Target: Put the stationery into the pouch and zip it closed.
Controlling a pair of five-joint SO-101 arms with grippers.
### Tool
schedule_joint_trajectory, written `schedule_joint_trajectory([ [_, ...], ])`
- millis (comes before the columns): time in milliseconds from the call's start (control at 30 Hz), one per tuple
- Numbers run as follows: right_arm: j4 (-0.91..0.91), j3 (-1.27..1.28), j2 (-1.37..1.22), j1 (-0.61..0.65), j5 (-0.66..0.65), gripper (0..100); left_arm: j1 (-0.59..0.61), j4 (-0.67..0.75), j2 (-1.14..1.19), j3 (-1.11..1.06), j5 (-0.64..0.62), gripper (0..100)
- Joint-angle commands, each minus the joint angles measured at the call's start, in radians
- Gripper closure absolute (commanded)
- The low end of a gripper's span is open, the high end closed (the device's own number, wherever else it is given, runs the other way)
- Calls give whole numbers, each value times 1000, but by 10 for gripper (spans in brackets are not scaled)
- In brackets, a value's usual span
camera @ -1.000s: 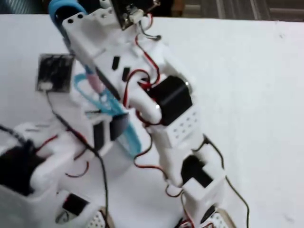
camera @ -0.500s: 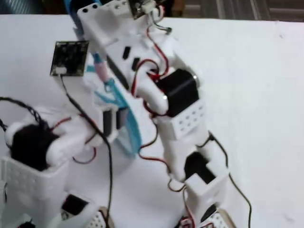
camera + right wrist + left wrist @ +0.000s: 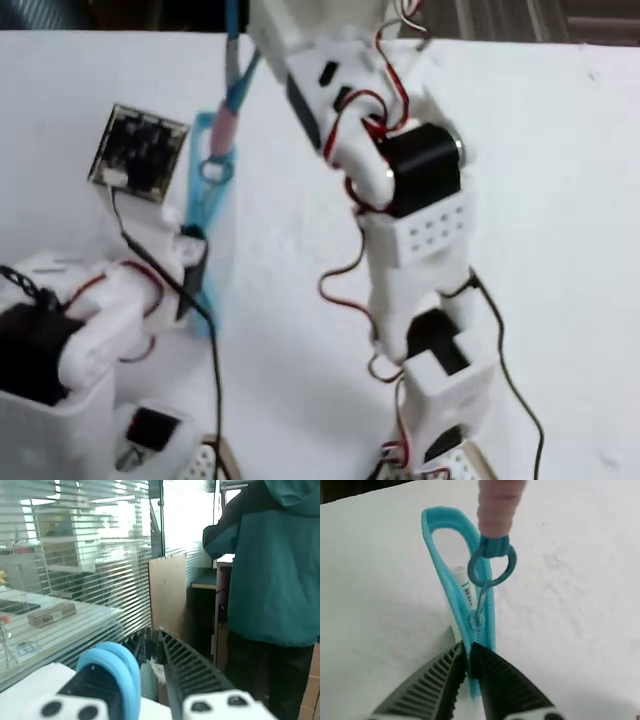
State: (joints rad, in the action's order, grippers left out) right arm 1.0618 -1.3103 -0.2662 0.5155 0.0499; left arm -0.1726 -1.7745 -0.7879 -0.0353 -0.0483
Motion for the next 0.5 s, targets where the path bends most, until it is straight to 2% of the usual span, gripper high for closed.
schedule_joint_trajectory([
  [0,16,-12,41,-21,11,982,24,-11,-31,-5,21,975],
  [200,24,-12,41,-31,9,982,28,-9,-39,-57,117,975],
  [467,-2,32,-25,-185,11,982,88,2,-67,-107,144,975],
])
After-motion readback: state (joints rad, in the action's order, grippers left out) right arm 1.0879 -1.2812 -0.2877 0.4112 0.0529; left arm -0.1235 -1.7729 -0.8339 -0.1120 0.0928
